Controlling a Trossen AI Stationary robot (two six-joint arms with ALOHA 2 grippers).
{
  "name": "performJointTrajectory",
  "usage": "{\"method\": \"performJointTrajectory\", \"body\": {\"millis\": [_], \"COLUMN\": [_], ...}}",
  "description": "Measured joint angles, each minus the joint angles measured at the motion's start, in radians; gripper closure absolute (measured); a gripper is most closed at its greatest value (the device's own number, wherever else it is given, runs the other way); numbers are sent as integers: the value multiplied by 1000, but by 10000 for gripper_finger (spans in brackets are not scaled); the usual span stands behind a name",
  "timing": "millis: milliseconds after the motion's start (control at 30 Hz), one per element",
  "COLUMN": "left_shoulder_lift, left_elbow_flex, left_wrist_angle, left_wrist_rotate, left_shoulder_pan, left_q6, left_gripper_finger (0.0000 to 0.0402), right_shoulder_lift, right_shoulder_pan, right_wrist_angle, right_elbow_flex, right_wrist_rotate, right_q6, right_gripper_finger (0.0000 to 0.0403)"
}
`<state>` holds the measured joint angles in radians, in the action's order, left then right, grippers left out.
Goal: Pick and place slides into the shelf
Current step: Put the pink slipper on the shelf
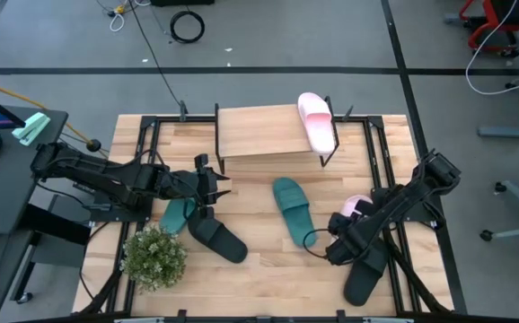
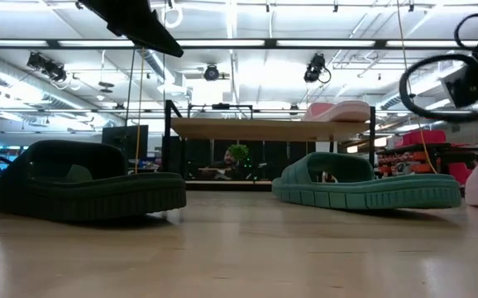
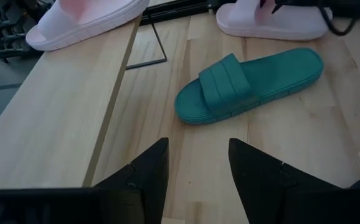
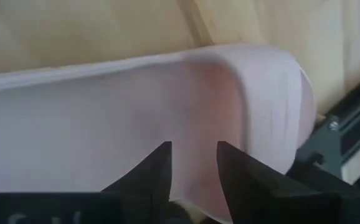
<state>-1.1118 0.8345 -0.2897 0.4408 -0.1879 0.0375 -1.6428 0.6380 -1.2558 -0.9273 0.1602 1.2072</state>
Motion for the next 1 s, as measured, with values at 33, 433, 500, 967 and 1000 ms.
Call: {"method": "performJointTrajectory", "body": {"millis": [33,433,500,967,1000], "left_shoulder_lift": [0,0,0,0,0], "left_elbow_flex": [0,0,0,0,0], "left_wrist_angle": [0,0,0,0,0], "left_wrist_rotate": [0,0,0,0,0], "left_shoulder_pan": [0,0,0,0,0], "left_q6": [0,0,0,-1,-1], "left_gripper_finger": [230,230,230,230,230], "right_shoulder_lift": [0,3,3,8,9], "right_shoulder_pan": [0,0,0,-93,-110], "right_wrist_angle": [-3,9,35,45,45], "right_elbow_flex": [12,8,-38,-512,-507], "right_wrist_rotate": [9,89,167,638,567], "right_q6": [8,37,91,-392,-365], "right_gripper_finger": [268,392,390,400,400]}}
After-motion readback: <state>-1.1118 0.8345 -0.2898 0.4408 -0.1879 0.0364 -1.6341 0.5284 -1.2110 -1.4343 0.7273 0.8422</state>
